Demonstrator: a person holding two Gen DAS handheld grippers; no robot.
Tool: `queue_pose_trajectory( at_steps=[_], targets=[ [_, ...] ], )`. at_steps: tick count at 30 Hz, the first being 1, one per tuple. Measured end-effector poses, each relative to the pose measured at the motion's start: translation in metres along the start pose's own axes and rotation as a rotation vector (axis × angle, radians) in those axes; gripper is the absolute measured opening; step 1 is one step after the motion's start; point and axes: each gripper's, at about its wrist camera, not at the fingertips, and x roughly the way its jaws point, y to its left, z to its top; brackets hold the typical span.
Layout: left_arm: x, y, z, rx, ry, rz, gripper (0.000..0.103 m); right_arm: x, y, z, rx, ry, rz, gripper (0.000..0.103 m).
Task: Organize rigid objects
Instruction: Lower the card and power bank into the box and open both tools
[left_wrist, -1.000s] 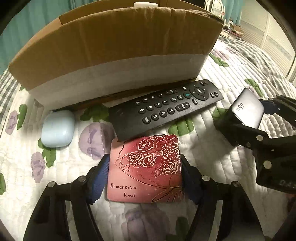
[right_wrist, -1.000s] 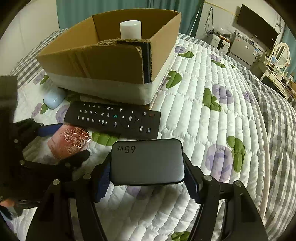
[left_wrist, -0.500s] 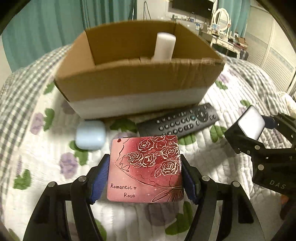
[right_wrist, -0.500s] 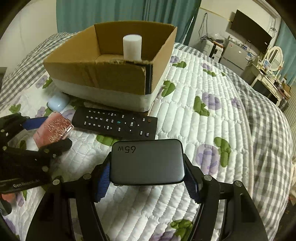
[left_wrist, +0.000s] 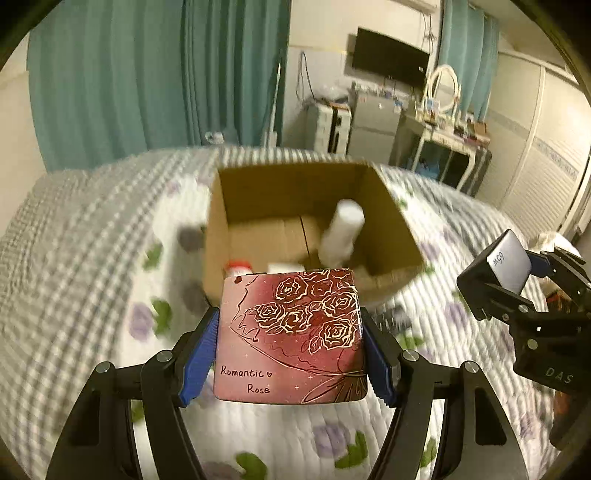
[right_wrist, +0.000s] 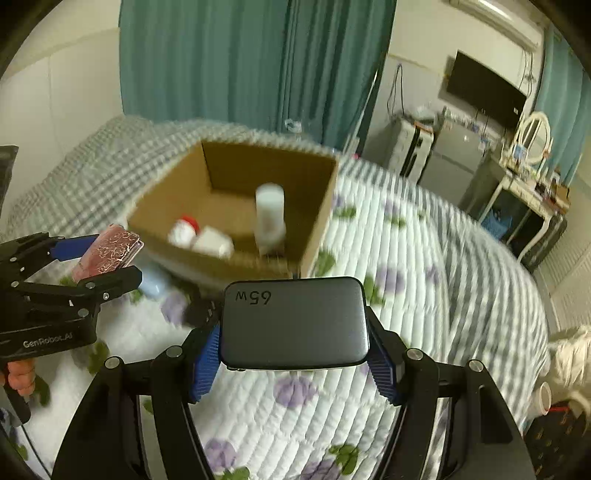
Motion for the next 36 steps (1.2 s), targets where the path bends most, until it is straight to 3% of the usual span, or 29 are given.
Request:
queue_pose_trajectory(
  at_steps=[9, 16, 24, 28, 36],
  targets=[
    [0.012, 0.029, 0.077, 0.013, -0.064, 0.045, 0.071, -0.013, 0.006, 0.087, -0.025, -0.133, 0.016, 0.067],
    [0.079, 0.036, 0.109, 0.015, -0.037, 0.065, 0.071, 0.034, -0.002, 0.139, 0.007, -0.137, 0.033, 0.067],
    [0.150, 0.029, 0.096, 0.024, 0.029, 0.054, 0.071, 0.125, -0.017, 0.149, 0.070, -0.048, 0.049, 0.067],
    [0.158, 0.019, 0.086, 0.082, 0.012, 0.077, 0.071, 0.157, -0.015, 0.139, 0.093, -0.013, 0.072, 0.067],
    [0.154, 0.013, 0.079, 0.095, 0.004, 0.048, 0.073, 0.173, -0.011, 0.136, 0.089, 0.010, 0.065, 0.068]
  ],
)
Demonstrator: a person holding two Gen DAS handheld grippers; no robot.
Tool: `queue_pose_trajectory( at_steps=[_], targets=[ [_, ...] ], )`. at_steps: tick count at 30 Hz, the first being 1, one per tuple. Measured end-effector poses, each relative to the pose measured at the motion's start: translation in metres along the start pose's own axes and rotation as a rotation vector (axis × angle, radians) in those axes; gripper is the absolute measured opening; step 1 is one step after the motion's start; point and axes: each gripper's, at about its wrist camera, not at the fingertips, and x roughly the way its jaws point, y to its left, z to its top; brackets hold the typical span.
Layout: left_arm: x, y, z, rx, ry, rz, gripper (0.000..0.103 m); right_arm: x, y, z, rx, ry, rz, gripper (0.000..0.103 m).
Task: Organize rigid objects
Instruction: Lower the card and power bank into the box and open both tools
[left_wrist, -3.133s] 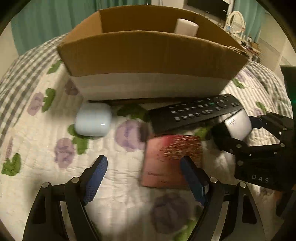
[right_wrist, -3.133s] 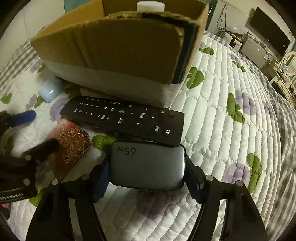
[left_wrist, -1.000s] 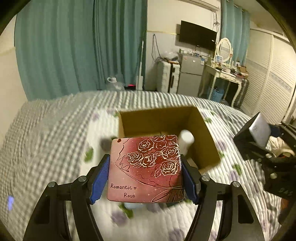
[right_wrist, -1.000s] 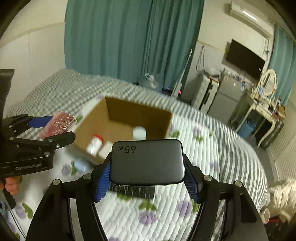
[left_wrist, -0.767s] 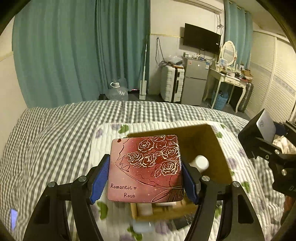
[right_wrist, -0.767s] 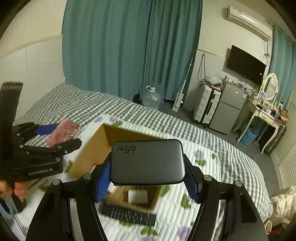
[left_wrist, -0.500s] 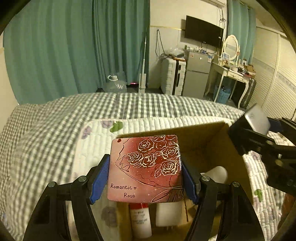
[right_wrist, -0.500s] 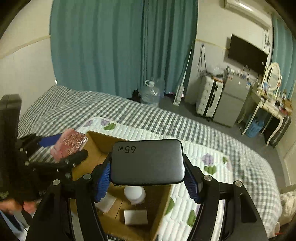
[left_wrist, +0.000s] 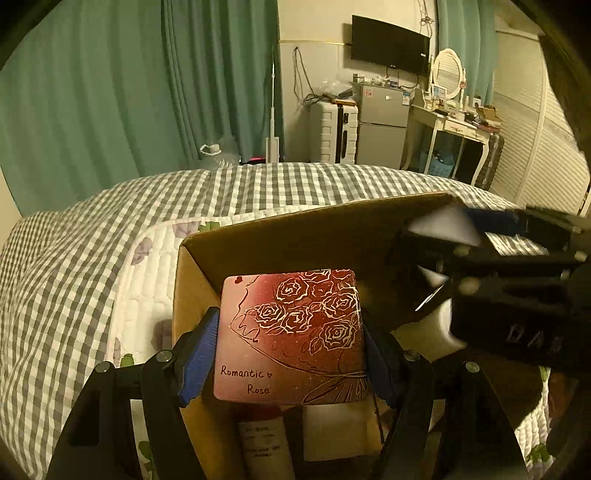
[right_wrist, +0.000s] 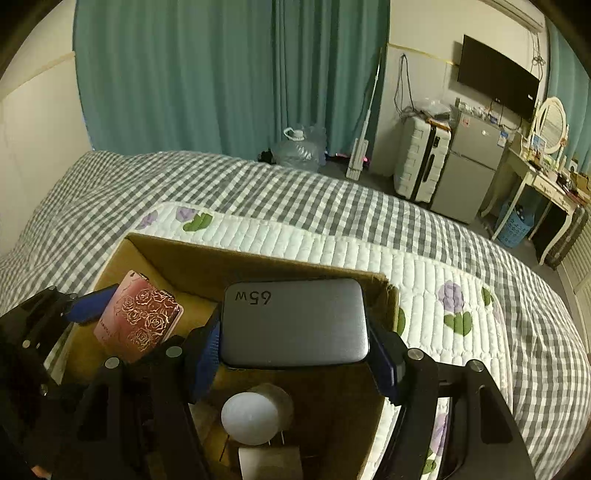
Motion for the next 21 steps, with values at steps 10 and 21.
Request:
queue_pose_trajectory(
  at_steps=[10, 21],
  targets=[
    [-0.098, -0.015, 0.005, 0.038, -0.108, 0.016, 0.083, -0.084, 0.001, 0.004, 0.026, -0.096, -0.027, 0.086],
    [-0.204, -0.009, -0.007, 0.012, -0.161, 0.053, 0.085, -0.215, 0.013, -0.020, -0.011, -0.156, -0.158, 0.091]
  ],
)
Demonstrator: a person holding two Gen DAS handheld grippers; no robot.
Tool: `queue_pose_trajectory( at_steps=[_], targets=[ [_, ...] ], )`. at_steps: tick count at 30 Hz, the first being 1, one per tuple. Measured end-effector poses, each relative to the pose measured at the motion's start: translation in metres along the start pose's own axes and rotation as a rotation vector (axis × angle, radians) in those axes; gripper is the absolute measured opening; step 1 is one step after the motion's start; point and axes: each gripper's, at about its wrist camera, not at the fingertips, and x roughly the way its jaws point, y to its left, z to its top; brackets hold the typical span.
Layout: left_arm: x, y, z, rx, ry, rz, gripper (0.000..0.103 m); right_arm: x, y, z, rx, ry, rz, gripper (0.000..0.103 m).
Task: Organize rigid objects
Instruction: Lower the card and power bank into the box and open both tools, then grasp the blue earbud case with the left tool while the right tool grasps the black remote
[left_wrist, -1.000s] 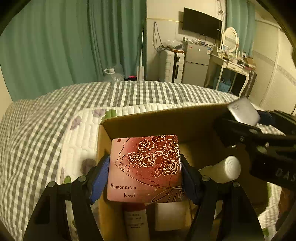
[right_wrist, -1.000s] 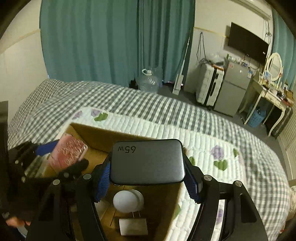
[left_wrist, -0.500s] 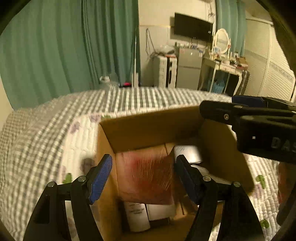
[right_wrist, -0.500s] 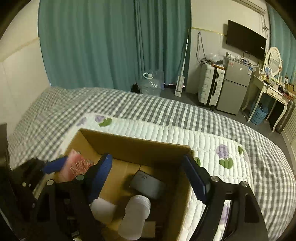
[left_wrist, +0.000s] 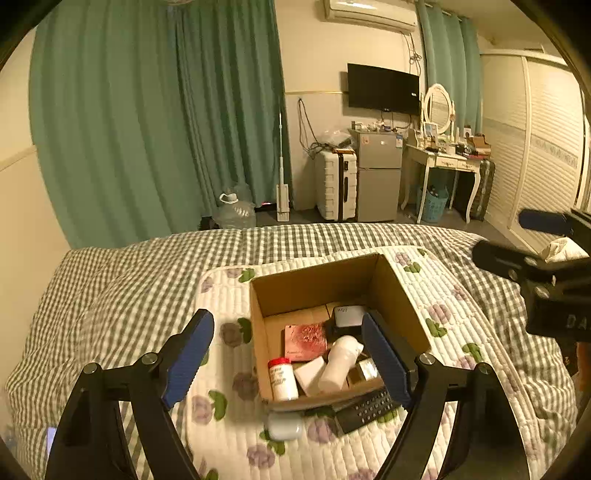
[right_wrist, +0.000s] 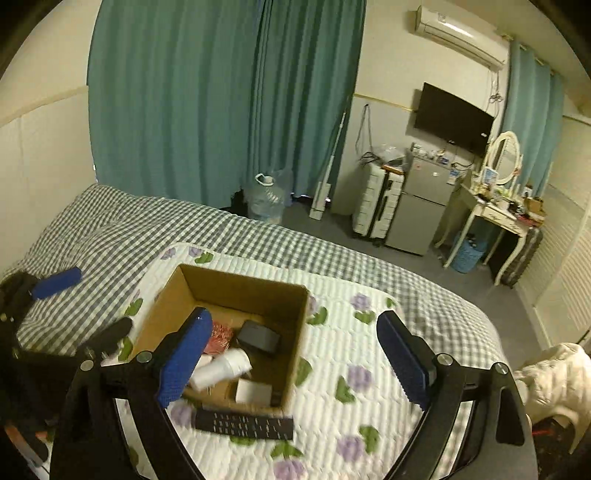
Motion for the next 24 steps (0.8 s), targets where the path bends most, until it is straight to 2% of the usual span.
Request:
queue_pose_trajectory(
  at_steps=[6, 11, 14, 19, 24],
  targets=[
    [-0.022, 0.007, -0.031, -0.003, 0.016, -0.006, 0.086, -0.038, 0.006, -0.031, 0.012, 0.017, -0.007, 0.095],
    [-0.004, 0.016, -0.074, -0.055, 0.067, -0.013, 0.086, -0.030, 0.016, -0.068, 0.041, 0.066, 0.010, 0.096],
    [0.023, 0.018, -0.107, -0.083, 0.123, 0.001, 0.086, -0.008, 0.025, -0.095, 0.047, 0.109, 0.024, 0.096],
    [0.074, 0.017, -0.149, -0.110, 0.202, 0.079, 0.086, 0.048, 0.037, -0.139, 0.045, 0.219, 0.038, 0.095],
    [0.118, 0.019, -0.166, -0.182, 0.272, 0.069, 0.086, 0.102, 0.039, -0.164, 0.055, 0.288, 0.039, 0.095]
  ],
)
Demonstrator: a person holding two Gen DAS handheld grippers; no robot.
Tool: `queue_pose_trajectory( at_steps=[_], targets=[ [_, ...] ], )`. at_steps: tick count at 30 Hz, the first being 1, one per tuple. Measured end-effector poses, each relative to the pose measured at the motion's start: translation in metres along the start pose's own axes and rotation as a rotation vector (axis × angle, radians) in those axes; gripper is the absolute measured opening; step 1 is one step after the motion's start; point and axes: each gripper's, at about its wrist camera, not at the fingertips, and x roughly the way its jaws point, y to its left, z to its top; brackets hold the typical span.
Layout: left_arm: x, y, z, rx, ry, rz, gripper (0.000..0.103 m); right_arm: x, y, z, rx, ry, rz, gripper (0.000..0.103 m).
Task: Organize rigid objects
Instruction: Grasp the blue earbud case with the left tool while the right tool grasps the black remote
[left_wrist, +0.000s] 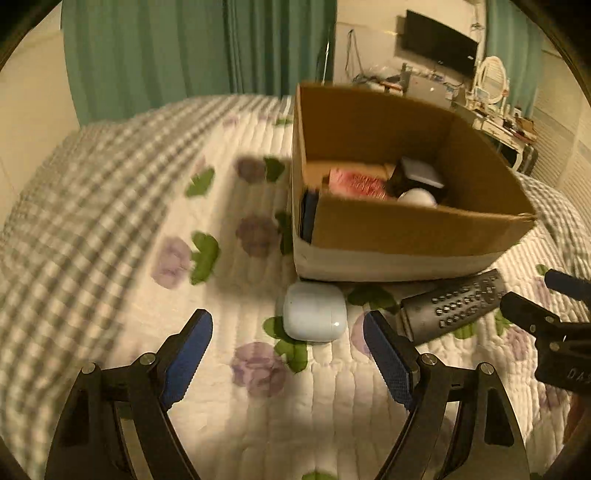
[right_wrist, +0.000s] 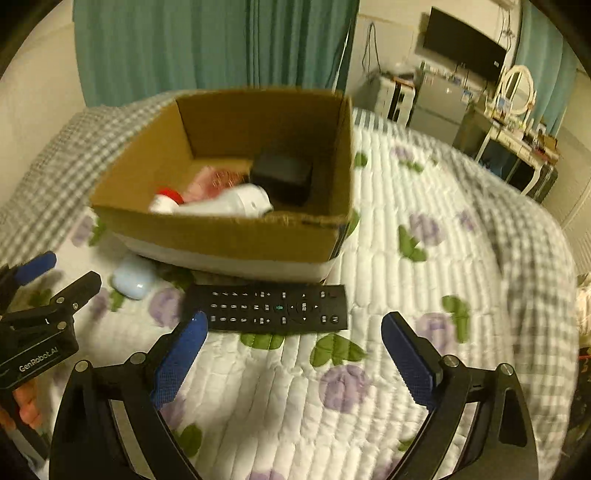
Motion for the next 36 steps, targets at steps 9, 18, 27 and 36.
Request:
queue_pose_trajectory(
  at_steps=[9, 18, 27, 36],
  targets=[
    [0.055, -0.020, -0.001, 0.022, 0.067, 0.039, 0.065, 0.050, -0.008, -0.010, 0.013, 0.028, 0.060, 0.095],
    [0.038, -0.019, -0.003, 0.049, 0.032, 0.021, 0.052, 0.060, -0.009, -0.030, 0.128, 0.106, 0.121, 0.095],
    [-0.004, 0.000, -0.003, 0.012, -0.041, 0.020, 0.052, 0.066, -0.005, -0.021, 0.300, 0.131, 0.171, 0.095],
    [-0.001, 0.016, -0.001, -0.019, -0.043, 0.003, 0.052, 0.102, 0.006, -0.007, 0.445, 0.186, 0.082, 0.096]
  ],
)
